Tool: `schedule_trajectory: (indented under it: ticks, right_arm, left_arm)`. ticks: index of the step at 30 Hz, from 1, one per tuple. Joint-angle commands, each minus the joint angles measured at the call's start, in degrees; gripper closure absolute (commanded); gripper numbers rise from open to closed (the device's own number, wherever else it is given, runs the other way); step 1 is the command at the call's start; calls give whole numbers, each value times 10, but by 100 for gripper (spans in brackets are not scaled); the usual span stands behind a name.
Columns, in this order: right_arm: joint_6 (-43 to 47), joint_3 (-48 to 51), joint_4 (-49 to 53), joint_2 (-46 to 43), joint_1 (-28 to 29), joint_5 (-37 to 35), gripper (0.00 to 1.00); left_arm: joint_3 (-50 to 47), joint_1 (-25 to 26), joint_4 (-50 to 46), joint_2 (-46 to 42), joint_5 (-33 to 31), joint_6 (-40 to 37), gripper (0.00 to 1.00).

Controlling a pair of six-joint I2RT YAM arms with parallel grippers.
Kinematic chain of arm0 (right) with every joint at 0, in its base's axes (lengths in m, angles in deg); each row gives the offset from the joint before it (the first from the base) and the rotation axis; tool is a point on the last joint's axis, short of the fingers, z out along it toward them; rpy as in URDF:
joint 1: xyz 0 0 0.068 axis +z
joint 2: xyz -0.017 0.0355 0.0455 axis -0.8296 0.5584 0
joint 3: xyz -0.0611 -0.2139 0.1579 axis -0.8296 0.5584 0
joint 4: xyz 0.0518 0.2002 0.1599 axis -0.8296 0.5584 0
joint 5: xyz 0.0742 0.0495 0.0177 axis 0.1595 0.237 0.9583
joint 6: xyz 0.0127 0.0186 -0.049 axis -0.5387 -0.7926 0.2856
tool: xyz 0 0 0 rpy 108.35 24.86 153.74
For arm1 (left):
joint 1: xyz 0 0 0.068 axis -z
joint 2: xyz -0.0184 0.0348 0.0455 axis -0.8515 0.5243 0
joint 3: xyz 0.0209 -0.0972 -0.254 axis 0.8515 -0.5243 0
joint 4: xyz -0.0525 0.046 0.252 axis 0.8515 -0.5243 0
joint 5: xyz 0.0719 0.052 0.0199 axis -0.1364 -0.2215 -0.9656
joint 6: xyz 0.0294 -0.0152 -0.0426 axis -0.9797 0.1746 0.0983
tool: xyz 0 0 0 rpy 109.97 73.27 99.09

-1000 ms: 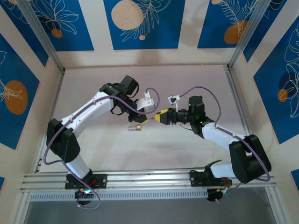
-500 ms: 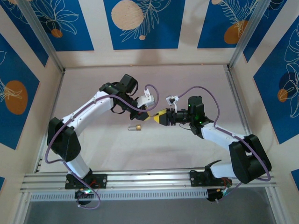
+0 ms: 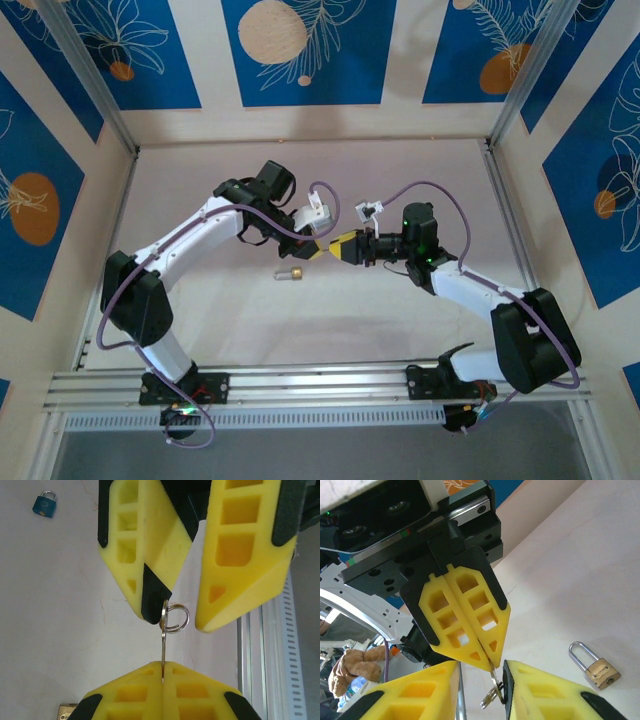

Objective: Unlock with the key

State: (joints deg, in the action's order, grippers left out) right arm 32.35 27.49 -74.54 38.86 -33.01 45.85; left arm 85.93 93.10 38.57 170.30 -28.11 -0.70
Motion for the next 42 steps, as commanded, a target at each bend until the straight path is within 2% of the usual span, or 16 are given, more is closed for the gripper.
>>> schedule_trajectory:
  ticks: [1, 22, 32, 35, 38, 42]
  right_arm:
    - [7, -14, 7, 3, 5, 6, 74]
    - [25, -21, 58, -19, 16, -22, 97]
    - [39, -29, 99, -39, 26, -49, 100]
    - [48, -32, 117, -44, 29, -62, 100]
    - [61, -34, 138, -48, 31, -77, 100]
    - [75, -32, 161, -51, 31, -100, 100]
  left_arm:
    - [-8, -7, 5, -3, 23, -1, 100]
    - [-12, -14, 30, 3, 30, 16, 100]
    - [-13, -14, 40, 7, 30, 23, 99]
    - [-15, -14, 40, 6, 22, 23, 90]
    - [-21, -14, 49, 2, 6, 28, 74]
    - [-40, -14, 71, -14, -18, 33, 59]
